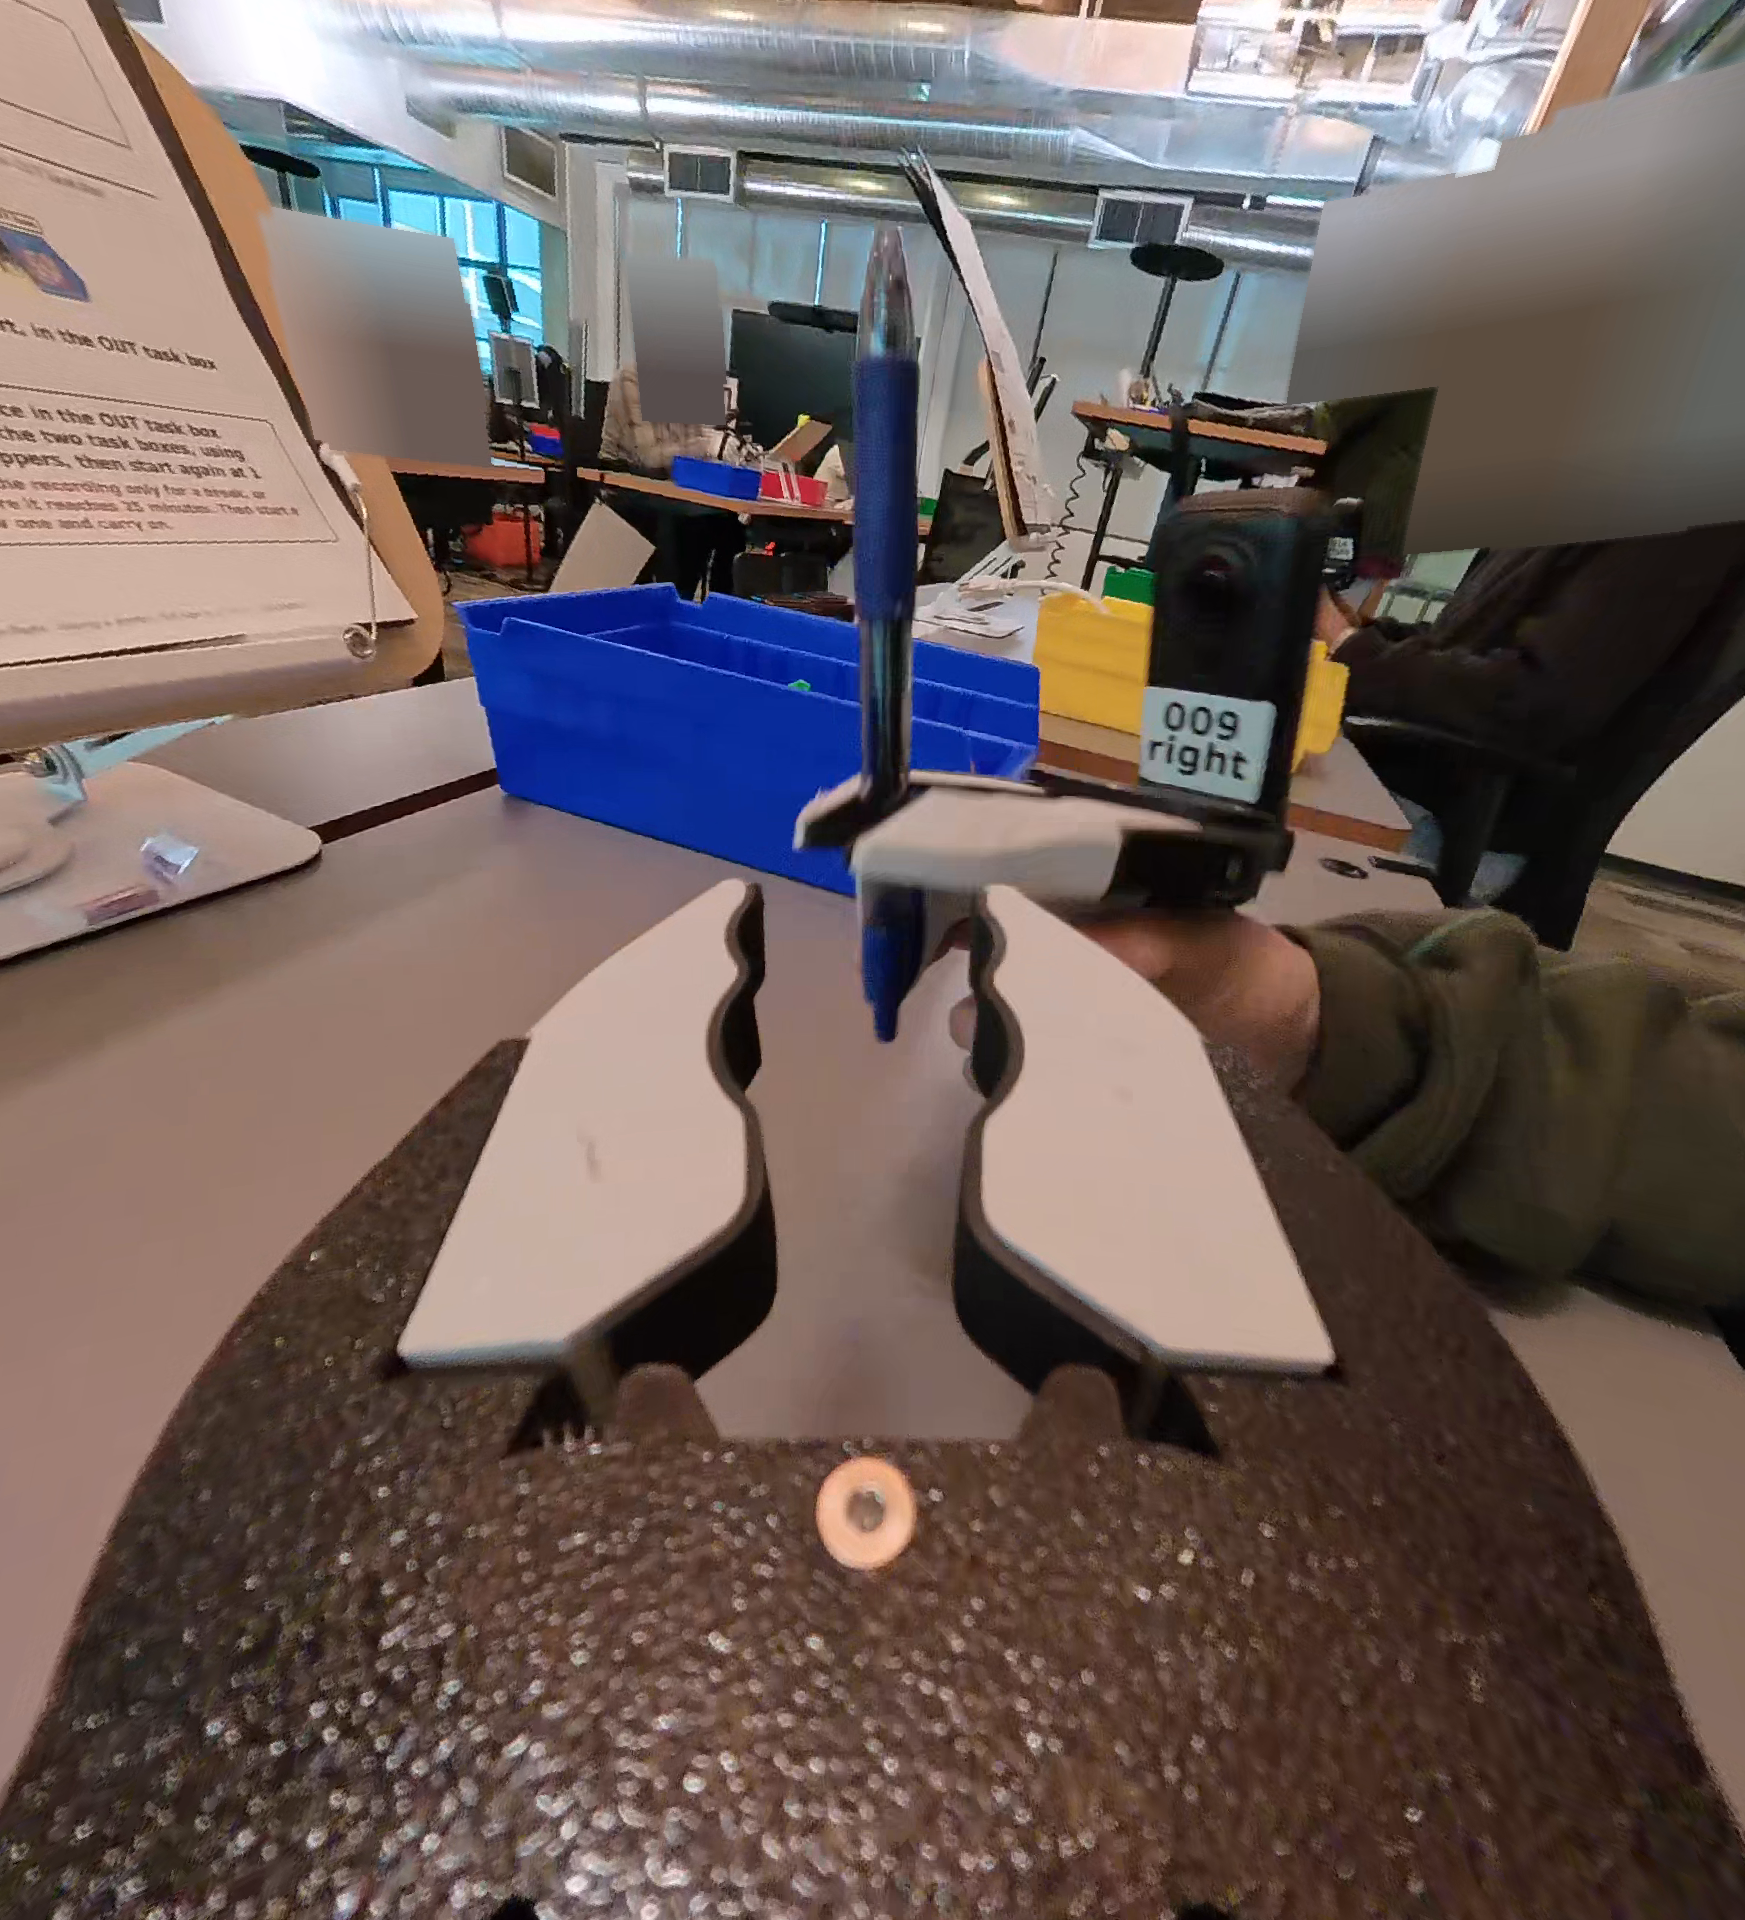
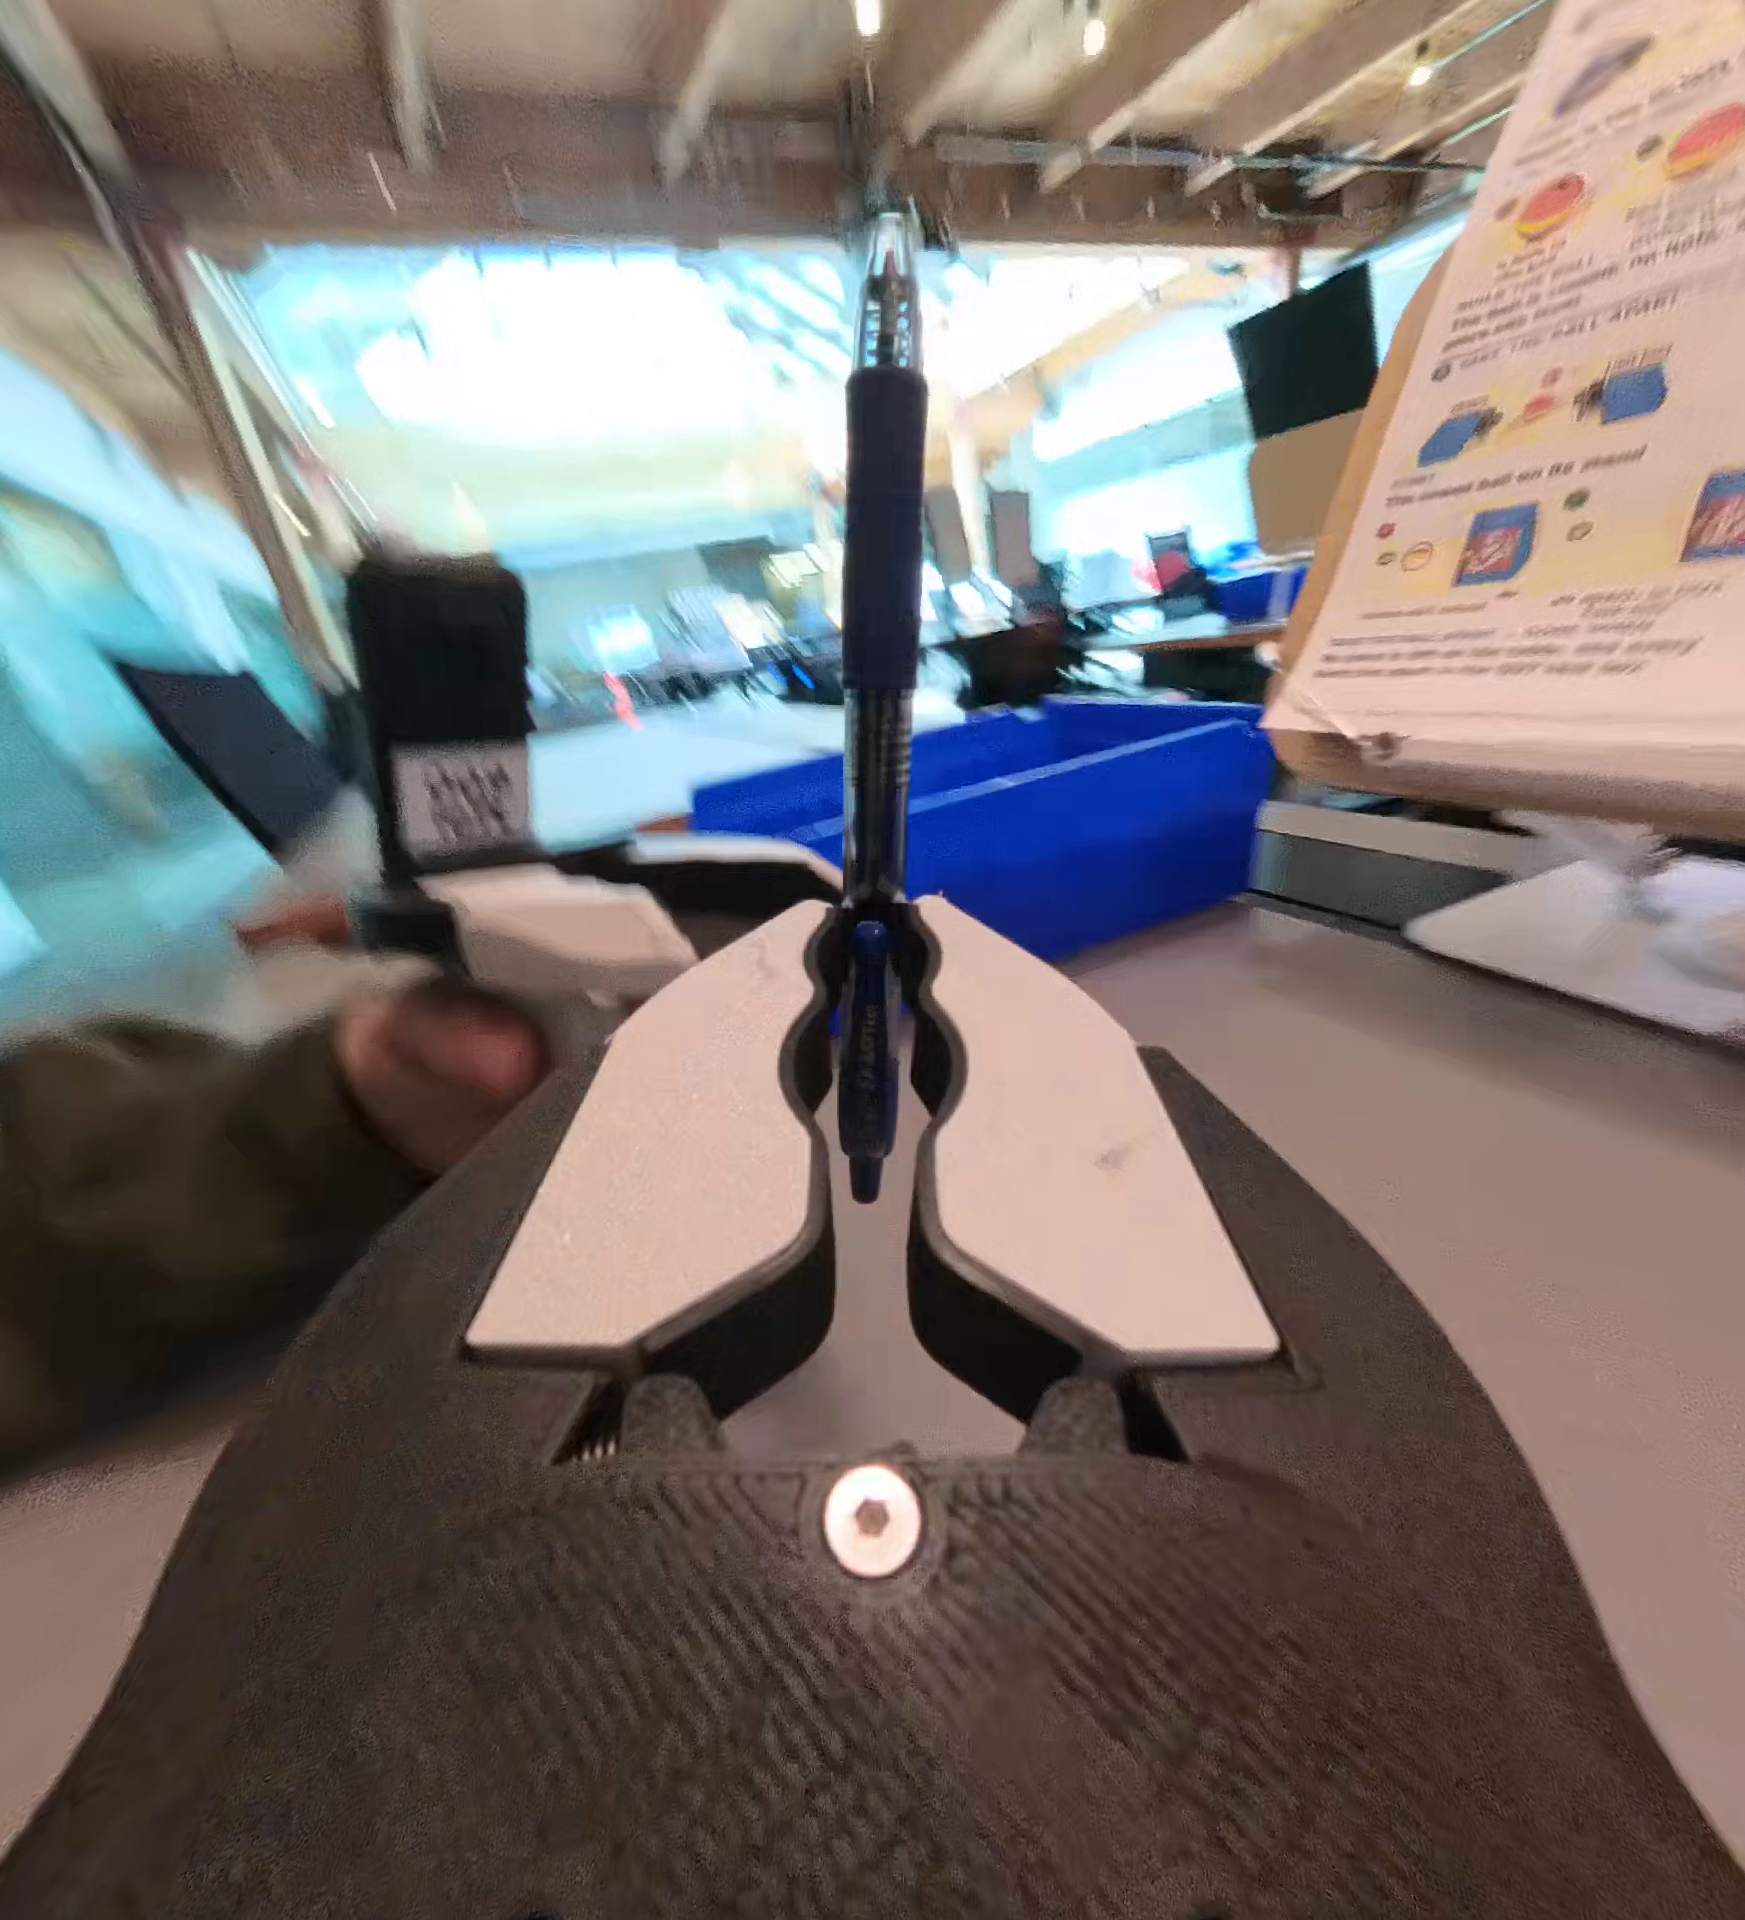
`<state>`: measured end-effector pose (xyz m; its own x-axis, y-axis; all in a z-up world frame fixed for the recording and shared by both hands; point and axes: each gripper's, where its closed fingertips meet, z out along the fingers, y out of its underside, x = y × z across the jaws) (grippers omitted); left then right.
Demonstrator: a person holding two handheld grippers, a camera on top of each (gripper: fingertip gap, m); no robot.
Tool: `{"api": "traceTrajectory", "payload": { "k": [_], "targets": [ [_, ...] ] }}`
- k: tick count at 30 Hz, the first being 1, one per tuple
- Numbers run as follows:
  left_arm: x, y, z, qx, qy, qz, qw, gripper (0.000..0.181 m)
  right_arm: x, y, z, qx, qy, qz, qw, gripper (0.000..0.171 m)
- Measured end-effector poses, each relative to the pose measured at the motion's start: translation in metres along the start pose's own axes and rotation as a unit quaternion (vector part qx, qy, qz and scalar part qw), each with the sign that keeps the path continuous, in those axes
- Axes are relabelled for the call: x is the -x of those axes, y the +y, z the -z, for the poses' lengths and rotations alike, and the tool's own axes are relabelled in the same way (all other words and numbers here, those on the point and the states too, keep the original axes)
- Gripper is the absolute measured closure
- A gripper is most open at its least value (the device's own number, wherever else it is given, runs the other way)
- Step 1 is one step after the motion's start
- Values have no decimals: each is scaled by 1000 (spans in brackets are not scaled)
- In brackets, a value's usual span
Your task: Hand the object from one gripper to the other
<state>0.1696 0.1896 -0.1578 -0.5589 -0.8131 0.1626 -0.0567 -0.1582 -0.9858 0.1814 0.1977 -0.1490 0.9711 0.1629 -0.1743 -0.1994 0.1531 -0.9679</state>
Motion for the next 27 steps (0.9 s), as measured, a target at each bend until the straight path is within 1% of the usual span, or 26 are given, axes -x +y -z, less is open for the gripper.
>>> {"api": "traceTrajectory", "payload": {
  "k": [1,2,3,5,8,10,12,14,17,19,21,22,23,25,26,27],
  "targets": [
    [1,2,-1,2,-3,-7,1000,146,-3,-6,3,-26,-12,-48,998,161],
    [1,6,-2,8,-5,-16,1000,148,-10,-9,7,-43,-2,-77,996,161],
    [0,9,-4,16,-7,-27,999,148,-15,-9,9,-49,6,-93,994,161],
    [-2,17,-9,37,-21,-57,997,148,-15,-9,10,-62,-8,-124,990,161],
    [-1,24,-18,57,-65,-127,988,149,-13,-8,7,-77,-11,-155,985,161],
    [0,25,-21,65,-97,-183,976,157,-11,-6,4,-73,-10,-160,984,161],
    [1,28,-22,78,-117,-213,967,166,-8,-3,2,-59,-13,-149,987,161],
    [1,29,-24,77,-118,-208,968,167,-9,-3,3,-56,-9,-138,989,161],
    [2,29,-23,83,-101,-161,978,168,-10,-3,5,-51,-13,-132,990,161],
    [8,27,-19,81,-108,-163,977,169,-15,-2,7,-39,2,-111,993,158],
    [24,23,-10,82,-161,-195,964,168,-27,-9,13,-44,44,-73,995,140],
    [31,20,-4,85,-186,-225,953,169,-33,-12,17,-46,63,-63,995,136],
    [36,16,0,83,-207,-265,938,169,-37,-16,21,-50,74,-61,994,136],
    [43,12,7,95,-243,-354,898,169,-40,-21,23,-63,74,-82,992,138],
    [44,10,8,104,-256,-393,877,169,-41,-20,23,-64,73,-101,990,136],
    [42,10,7,108,-256,-421,863,169,-43,-19,22,-66,74,-119,988,135]
  ]
}}
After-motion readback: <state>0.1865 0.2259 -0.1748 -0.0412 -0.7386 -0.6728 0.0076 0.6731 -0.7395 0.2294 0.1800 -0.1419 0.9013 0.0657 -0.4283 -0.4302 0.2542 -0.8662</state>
